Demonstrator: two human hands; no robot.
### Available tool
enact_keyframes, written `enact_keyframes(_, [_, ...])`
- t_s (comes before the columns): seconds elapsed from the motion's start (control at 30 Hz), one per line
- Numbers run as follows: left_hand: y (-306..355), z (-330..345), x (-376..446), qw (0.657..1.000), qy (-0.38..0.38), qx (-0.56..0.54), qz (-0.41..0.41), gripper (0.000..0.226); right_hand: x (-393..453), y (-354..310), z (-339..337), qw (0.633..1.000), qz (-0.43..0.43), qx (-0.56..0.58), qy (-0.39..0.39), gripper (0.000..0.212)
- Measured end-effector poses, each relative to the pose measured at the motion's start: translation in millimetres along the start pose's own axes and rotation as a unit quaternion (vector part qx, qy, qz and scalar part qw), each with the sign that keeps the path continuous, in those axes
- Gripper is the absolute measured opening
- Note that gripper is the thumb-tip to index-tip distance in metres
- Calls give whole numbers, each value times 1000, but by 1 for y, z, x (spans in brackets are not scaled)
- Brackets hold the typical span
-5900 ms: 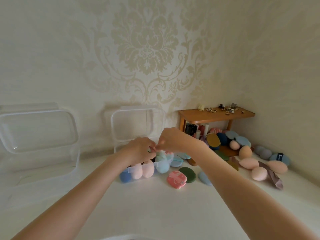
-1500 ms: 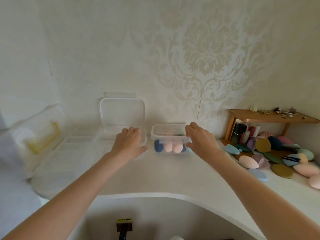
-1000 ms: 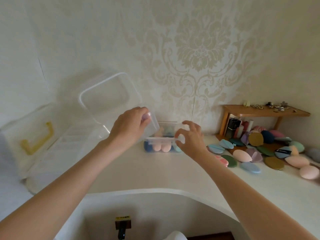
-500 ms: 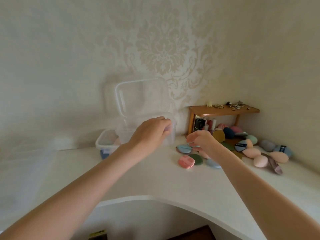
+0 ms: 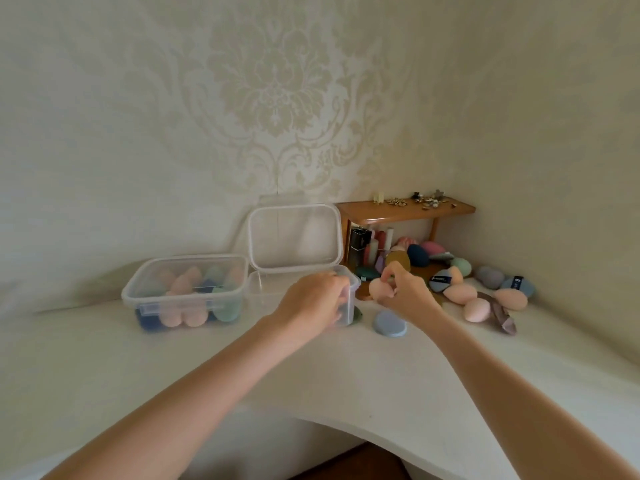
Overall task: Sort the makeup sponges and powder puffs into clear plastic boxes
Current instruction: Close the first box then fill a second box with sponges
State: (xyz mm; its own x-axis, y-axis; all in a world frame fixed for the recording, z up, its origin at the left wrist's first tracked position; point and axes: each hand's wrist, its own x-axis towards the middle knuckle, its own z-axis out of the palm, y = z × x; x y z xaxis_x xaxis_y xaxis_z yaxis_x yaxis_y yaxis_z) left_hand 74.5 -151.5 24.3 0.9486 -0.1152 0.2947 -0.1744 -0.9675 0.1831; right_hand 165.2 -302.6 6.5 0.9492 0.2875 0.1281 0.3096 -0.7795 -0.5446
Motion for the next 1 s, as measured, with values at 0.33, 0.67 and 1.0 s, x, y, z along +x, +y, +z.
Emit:
enact_keyframes(0.33, [-26, -8, -2, 999, 22, 24, -29, 19, 8, -51, -14, 979, -93, 144, 110, 26])
enact_keyframes(0.67, [-61, -30, -21, 992, 87, -90, -23, 24, 10, -86, 1, 975, -210, 75, -12, 32])
enact_keyframes(1.0, [-83, -27, -12, 972, 46, -143, -181, 29, 16, -77, -18, 972, -146, -125, -133, 30])
